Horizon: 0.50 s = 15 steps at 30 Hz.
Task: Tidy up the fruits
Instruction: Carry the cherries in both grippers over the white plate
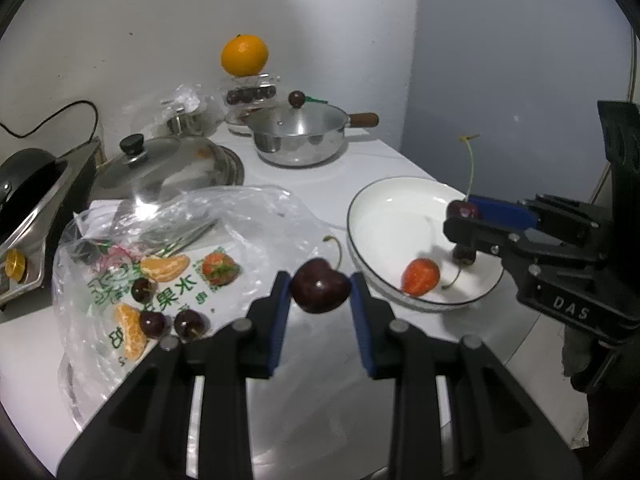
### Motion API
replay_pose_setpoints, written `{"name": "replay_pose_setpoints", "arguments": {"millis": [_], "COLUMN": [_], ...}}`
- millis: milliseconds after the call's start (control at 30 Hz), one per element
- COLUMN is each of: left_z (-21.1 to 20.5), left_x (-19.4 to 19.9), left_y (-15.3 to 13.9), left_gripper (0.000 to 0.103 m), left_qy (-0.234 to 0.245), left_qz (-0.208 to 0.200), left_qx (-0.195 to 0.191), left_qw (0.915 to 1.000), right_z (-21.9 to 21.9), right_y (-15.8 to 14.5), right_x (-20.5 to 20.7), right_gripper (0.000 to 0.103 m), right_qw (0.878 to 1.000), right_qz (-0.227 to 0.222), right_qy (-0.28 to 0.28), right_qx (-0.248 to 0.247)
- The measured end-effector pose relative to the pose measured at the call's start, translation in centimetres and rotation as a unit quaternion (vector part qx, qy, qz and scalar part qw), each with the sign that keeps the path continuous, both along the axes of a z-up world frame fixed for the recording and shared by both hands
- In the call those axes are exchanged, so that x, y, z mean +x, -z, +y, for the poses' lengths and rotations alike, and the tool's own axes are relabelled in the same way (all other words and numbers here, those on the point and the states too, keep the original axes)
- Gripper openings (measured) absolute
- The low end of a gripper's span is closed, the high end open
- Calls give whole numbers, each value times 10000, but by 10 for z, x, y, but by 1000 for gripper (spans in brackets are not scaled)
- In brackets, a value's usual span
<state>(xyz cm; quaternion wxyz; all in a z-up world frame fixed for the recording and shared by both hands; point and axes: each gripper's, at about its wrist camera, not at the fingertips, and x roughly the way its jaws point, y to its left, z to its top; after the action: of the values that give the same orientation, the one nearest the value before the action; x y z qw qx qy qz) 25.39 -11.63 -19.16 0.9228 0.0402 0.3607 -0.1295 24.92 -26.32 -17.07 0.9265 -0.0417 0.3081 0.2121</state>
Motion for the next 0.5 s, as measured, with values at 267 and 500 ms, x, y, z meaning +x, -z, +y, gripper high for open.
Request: {"name": "replay_pose_setpoints", "arguments": {"millis": [267, 500], "left_z": [-17, -32], "left_x": [10, 18], "left_y": [5, 9], "left_gripper": [31, 31], "left_qy": [101, 203], "left_qz": [66, 111], "left_qx": [40, 78], "left_qw": [9999, 9997], "right_z": [-17, -32], "right_y": [5, 10], "right_x": [6, 12], "right_gripper": [32, 32], "right_qw": [10000, 9998], "right_qz": [44, 85], "right_qy": [78, 138], "right_qx": [39, 73]}}
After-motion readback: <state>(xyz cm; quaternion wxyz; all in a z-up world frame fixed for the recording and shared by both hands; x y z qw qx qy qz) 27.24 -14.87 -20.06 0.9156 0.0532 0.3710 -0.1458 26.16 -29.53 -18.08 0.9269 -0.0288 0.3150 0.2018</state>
